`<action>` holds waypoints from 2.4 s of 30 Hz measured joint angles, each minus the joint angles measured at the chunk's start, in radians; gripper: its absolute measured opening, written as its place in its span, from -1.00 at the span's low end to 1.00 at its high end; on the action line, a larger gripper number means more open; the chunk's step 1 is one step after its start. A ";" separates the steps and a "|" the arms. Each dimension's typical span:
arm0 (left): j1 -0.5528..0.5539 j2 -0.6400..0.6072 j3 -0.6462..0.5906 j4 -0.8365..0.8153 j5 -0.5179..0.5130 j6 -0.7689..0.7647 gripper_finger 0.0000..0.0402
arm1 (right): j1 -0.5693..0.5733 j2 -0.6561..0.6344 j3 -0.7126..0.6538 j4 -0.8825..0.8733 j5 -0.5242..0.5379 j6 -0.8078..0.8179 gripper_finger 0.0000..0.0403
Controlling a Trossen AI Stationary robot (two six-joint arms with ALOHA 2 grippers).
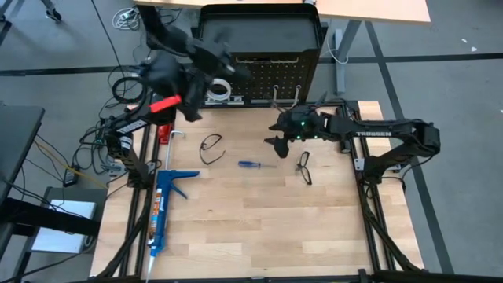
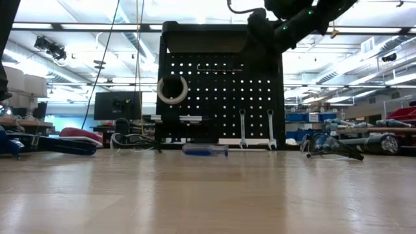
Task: Hang tools onto peg board
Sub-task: Remove the black black utility knife blade dispenser from the black pegboard
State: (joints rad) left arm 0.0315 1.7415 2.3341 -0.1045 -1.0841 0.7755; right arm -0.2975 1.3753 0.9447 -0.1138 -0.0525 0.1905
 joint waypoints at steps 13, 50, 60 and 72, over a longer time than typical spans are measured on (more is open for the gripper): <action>-0.009 -0.044 -0.035 -0.694 0.266 -0.584 -0.91 | -0.086 -0.083 0.096 -0.130 0.015 -0.026 0.34; -0.058 -0.783 -1.141 -0.331 0.399 -0.805 -0.91 | -0.110 0.261 0.473 0.051 0.327 -0.164 0.97; -0.058 -0.896 -1.144 -0.390 0.398 -0.777 -0.91 | -0.105 0.255 0.550 0.023 0.375 -0.270 0.92; -0.058 -0.902 -1.144 -0.376 0.393 -0.754 -0.91 | -0.102 0.248 0.549 -0.234 0.386 -0.074 0.91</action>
State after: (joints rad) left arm -0.0261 0.8395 1.1900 -0.4805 -0.6907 0.0219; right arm -0.3996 1.6230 1.4940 -0.3473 0.3337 0.1168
